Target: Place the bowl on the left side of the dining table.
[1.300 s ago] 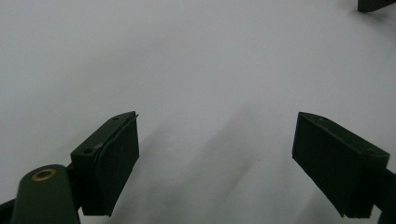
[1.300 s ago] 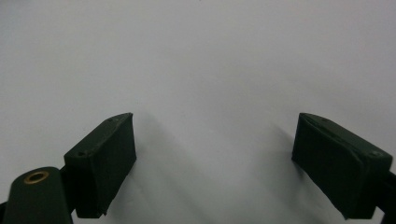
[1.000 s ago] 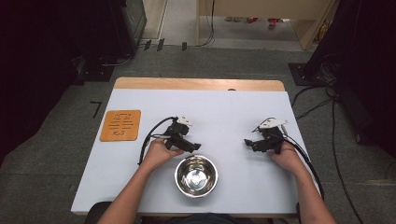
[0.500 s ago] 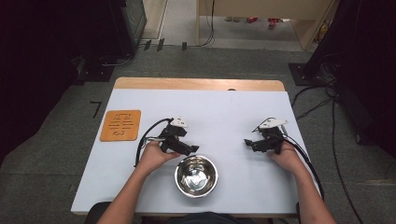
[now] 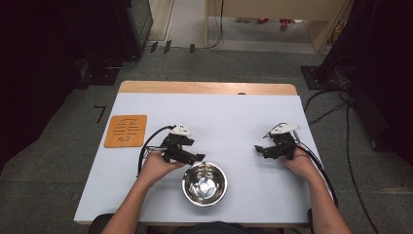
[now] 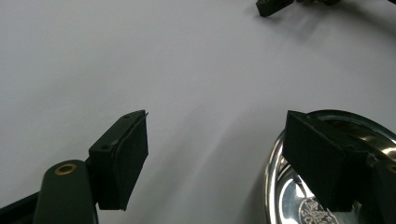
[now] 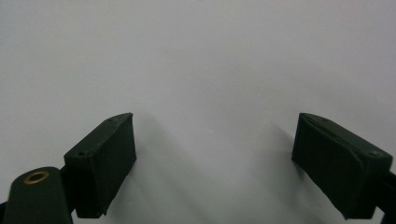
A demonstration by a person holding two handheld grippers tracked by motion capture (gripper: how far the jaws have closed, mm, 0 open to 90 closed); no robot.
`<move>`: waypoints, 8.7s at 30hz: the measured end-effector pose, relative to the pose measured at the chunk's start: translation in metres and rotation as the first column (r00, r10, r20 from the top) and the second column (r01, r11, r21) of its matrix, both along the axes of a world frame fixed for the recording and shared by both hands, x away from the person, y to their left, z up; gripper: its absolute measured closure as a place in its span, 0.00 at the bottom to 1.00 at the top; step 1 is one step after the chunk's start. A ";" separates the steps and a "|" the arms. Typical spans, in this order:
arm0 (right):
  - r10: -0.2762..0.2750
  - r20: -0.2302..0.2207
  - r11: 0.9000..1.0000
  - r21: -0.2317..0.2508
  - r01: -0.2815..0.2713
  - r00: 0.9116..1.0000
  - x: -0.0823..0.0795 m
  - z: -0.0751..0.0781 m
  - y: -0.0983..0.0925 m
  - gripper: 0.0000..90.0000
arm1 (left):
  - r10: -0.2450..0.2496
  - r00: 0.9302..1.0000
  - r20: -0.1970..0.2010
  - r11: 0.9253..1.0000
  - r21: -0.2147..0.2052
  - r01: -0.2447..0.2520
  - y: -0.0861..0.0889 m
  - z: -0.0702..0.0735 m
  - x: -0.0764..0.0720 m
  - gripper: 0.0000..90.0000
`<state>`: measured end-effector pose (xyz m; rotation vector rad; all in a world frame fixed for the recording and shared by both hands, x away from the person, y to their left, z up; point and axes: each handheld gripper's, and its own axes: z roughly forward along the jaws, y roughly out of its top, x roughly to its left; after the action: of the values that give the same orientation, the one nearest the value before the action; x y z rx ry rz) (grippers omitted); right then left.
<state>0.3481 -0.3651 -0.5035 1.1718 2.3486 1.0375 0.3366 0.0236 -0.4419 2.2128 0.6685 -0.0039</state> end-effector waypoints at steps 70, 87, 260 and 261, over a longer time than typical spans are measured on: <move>0.001 0.000 1.000 -0.001 -0.001 1.000 0.000 0.000 0.000 0.14 | -0.215 0.974 -0.070 0.964 0.142 0.223 -0.030 -0.032 -0.019 0.73; 0.000 0.000 1.000 0.000 0.000 1.000 0.000 0.000 0.000 0.14 | -0.237 0.965 -0.112 0.958 0.137 0.251 -0.025 -0.023 -0.017 0.83; -0.001 -0.001 1.000 0.001 0.001 1.000 0.000 0.000 0.000 0.14 | 0.074 0.995 -0.068 0.991 0.113 -0.066 0.064 0.010 0.035 0.97; 0.000 -0.001 1.000 0.001 0.000 1.000 0.000 0.000 0.000 0.14 | 0.076 0.995 -0.068 0.992 0.111 -0.068 0.065 0.009 0.036 0.97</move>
<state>0.3480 -0.3650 -0.5035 1.1731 2.3488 1.0380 0.3723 0.0885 -0.4324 2.3002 0.8051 -0.0109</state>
